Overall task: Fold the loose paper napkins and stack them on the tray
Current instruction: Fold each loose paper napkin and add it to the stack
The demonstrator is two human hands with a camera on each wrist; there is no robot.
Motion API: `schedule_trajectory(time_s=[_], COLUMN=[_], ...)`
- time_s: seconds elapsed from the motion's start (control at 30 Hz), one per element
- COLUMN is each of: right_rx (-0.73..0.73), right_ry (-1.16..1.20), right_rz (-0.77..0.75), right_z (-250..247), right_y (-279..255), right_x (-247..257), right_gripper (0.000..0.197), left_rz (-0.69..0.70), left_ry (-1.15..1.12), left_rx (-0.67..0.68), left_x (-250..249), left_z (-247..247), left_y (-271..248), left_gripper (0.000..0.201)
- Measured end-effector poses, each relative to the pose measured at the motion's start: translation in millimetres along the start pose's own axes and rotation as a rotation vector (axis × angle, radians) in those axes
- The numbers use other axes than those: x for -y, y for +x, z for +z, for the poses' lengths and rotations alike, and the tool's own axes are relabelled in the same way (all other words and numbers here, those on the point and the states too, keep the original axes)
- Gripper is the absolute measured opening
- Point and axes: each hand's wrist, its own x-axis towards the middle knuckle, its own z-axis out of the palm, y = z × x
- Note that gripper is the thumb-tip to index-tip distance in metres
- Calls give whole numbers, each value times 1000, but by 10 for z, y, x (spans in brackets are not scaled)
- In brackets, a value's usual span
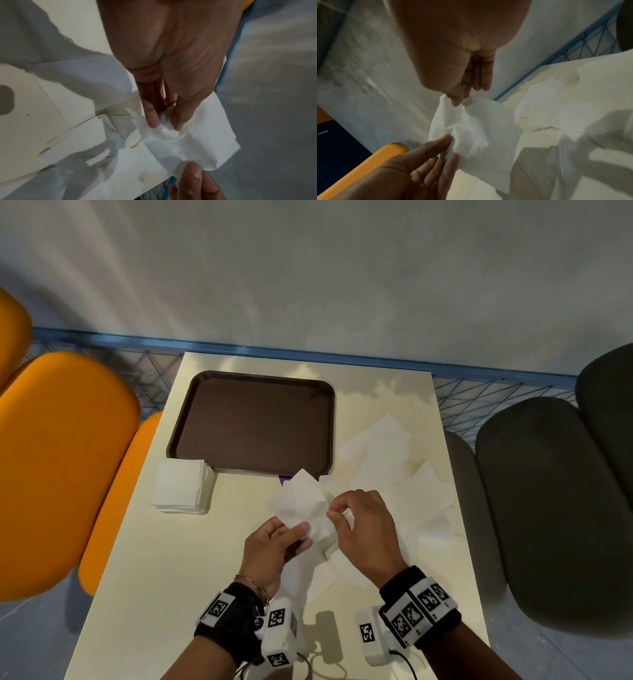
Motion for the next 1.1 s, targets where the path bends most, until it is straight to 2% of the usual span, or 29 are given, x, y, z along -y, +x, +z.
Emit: schedule_trajectory(time_s=[0.1,0.13,0.2,0.3,0.37,0.43,0.57,0.67,0.8,0.87,0.97,1.1], right_rx=[216,281,365,374,348,342,355,354,363,383,327,240], right_ry=[60,102,179,301,395,468,589,622,653,662,565,395], right_rz=[48,93,211,421,519,557,565,522,415,372,303,212], right_z=[-66,-79,-89,-66,-54,-97,-282,-451,-723,-848,-992,-1101], right_y=[14,28,86,193,245,279,307,300,268,230,174,123], right_x=[16,12,-14,-113,-177,-179,-108,-63,40,75,102,128], right_gripper=[7,8,10,10,9,10,14,13,10,17,30,32], left_rz=[-39,-51,-81,-87,-59,-28,16,92,211,276,358,445], left_ry=[-7,-1,44,189,233,240,256,173,169,222,307,411], left_rx=[-11,-10,-34,-97,-95,-17,186,266,208,183,165,176], left_x=[-39,-44,-31,-9,-11,-30,-88,-168,-319,-389,-480,-539], left_z=[-44,-70,-138,-214,-231,-225,-129,-35,113,174,242,318], left_y=[6,25,85,123,95,33,-80,-135,-206,-248,-339,-455], left_gripper=[14,21,49,91,98,100,84,71,46,35,33,35])
